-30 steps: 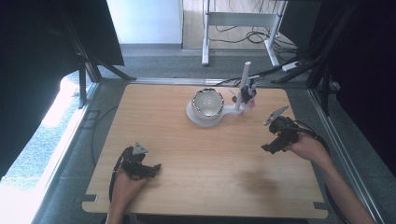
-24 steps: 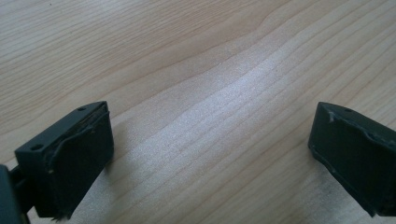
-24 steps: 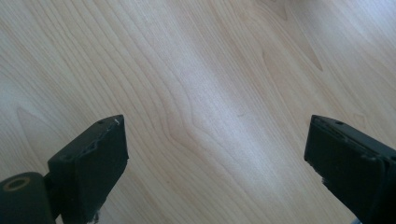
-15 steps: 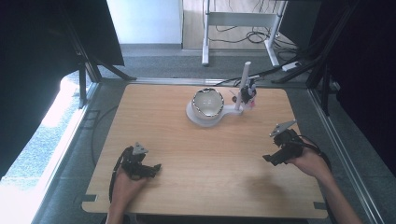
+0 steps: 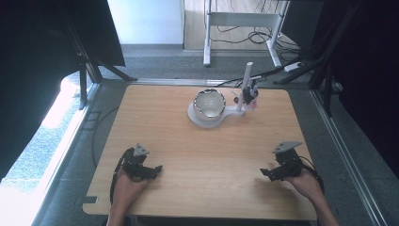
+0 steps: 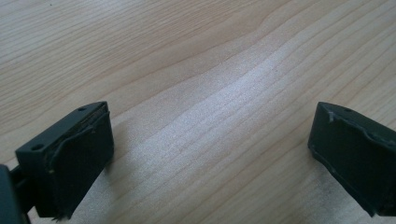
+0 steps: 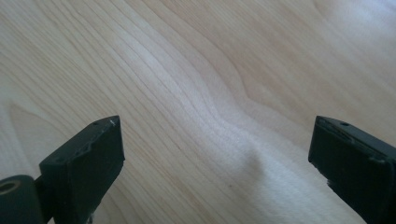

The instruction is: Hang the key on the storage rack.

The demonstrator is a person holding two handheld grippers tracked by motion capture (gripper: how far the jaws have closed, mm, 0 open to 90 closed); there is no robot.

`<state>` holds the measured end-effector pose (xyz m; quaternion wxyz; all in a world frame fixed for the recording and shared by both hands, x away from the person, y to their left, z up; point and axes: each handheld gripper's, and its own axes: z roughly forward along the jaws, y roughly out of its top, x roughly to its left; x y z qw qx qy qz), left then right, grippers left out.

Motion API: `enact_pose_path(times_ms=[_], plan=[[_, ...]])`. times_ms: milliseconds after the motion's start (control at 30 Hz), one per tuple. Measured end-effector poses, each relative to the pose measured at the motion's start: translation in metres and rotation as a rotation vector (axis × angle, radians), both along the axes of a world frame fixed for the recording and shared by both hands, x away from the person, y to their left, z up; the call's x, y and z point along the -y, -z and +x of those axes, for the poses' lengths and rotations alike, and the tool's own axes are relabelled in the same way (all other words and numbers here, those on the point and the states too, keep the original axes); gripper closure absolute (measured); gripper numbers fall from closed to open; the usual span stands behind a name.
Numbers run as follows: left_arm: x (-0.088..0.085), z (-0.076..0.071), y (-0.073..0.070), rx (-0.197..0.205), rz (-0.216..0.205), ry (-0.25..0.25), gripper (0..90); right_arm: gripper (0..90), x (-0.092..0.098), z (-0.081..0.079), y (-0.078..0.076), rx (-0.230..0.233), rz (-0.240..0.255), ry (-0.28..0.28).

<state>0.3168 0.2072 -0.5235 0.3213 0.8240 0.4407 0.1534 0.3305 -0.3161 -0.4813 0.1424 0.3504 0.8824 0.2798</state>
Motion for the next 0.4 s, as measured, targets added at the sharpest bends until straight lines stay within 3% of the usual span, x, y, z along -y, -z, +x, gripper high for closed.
enact_pose_path(times_ms=[100,233,300,400], plan=[[0.000,0.000,0.000,0.000,0.000,0.000,0.2,3.1,0.003,-0.005,0.016,0.019,0.026,0.033],[0.000,0.000,0.000,0.000,0.000,0.000,0.3,0.0,0.007,-0.011,0.036,0.030,0.112,0.078],[0.000,0.000,0.000,0.000,0.000,-0.001,0.3,0.0,0.009,-0.014,0.039,0.060,0.135,0.096],[0.000,0.000,0.000,-0.001,0.000,-0.003,0.5,0.0,0.009,-0.015,0.039,0.061,0.135,0.101]])
